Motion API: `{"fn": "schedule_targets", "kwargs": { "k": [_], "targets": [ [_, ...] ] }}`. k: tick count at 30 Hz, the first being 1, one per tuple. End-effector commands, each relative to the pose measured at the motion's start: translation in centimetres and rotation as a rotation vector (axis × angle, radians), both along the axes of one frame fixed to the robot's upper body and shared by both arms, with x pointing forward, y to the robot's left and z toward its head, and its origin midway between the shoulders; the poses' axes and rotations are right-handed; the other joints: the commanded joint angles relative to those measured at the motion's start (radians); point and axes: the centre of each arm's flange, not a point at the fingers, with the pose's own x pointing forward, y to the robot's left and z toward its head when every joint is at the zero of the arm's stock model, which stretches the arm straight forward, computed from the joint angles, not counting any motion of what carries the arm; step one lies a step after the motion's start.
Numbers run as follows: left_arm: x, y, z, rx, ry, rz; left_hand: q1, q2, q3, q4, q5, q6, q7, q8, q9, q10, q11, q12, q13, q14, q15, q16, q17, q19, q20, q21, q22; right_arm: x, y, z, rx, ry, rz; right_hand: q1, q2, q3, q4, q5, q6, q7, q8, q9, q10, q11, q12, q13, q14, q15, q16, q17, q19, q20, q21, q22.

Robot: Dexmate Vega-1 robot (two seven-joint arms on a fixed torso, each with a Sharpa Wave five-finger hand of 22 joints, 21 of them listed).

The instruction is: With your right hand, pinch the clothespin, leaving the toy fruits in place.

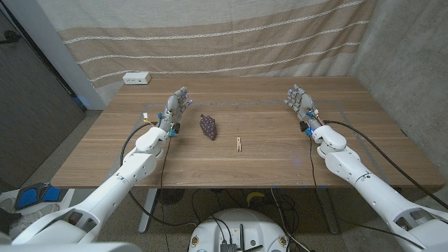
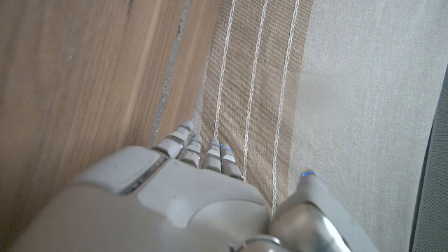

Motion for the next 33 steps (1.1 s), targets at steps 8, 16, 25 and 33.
{"fn": "schedule_targets", "kwargs": {
  "k": [8, 16, 25, 33],
  "targets": [
    [0.2, 0.4, 0.0, -0.010, 0.000, -0.003, 0.002, 0.060, 0.007, -0.001, 0.006, 0.000, -0.009, 0.006, 0.002, -0.006, 0.000, 0.007, 0.003, -0.004, -0.007, 0.007, 0.005, 0.007, -0.002, 0.004, 0.002, -0.3, 0.1, 0.4, -0.007, -0.012, -0.021, 0.007, 0.000, 0.008, -0.003, 0.005, 0.010, -0.001, 0.004, 0.003, 0.006, 0.000, 0.004, 0.004, 0.002, 0.009, 0.005, 0.000, 0.007, 0.002, 0.003, 0.001],
    [0.3, 0.4, 0.1, 0.003, -0.006, -0.006, 0.002, 0.059, 0.007, -0.002, 0.006, 0.001, -0.010, 0.006, 0.002, -0.005, 0.000, 0.007, 0.003, -0.004, -0.006, 0.007, 0.005, 0.007, -0.001, 0.003, 0.002, -1.4, 0.1, 1.0, -0.026, -0.059, -0.081, 0.015, -0.001, 0.012, -0.009, 0.006, 0.013, -0.005, 0.006, 0.003, 0.010, -0.002, 0.005, 0.004, 0.012, 0.016, 0.008, -0.002, 0.013, 0.006, 0.001, 0.001],
    [0.4, 0.3, 0.2, 0.004, -0.004, -0.012, 0.001, 0.059, 0.007, -0.003, 0.006, 0.008, -0.010, 0.008, 0.002, -0.004, 0.001, 0.008, 0.003, -0.003, -0.006, 0.008, 0.005, 0.009, -0.001, 0.001, 0.003, -3.0, 0.1, 1.8, -0.090, -0.131, -0.206, 0.062, -0.005, 0.033, -0.037, 0.019, 0.041, -0.006, 0.015, 0.004, 0.053, -0.009, 0.018, 0.004, 0.071, 0.032, 0.028, -0.007, 0.051, 0.026, 0.002, 0.003],
    [0.5, 0.1, 0.3, 0.006, -0.002, -0.018, 0.001, 0.059, 0.006, -0.004, 0.006, 0.020, -0.011, 0.012, 0.002, -0.003, 0.000, 0.008, 0.003, -0.002, -0.005, 0.008, 0.005, 0.011, -0.001, -0.001, 0.003, -4.6, 0.2, 2.6, -0.154, -0.172, -0.270, 0.114, -0.019, 0.051, -0.055, 0.033, 0.063, -0.015, 0.022, 0.004, 0.072, -0.016, 0.020, 0.006, 0.106, 0.034, 0.039, -0.009, 0.075, 0.039, 0.001, 0.004]
  ]
}}
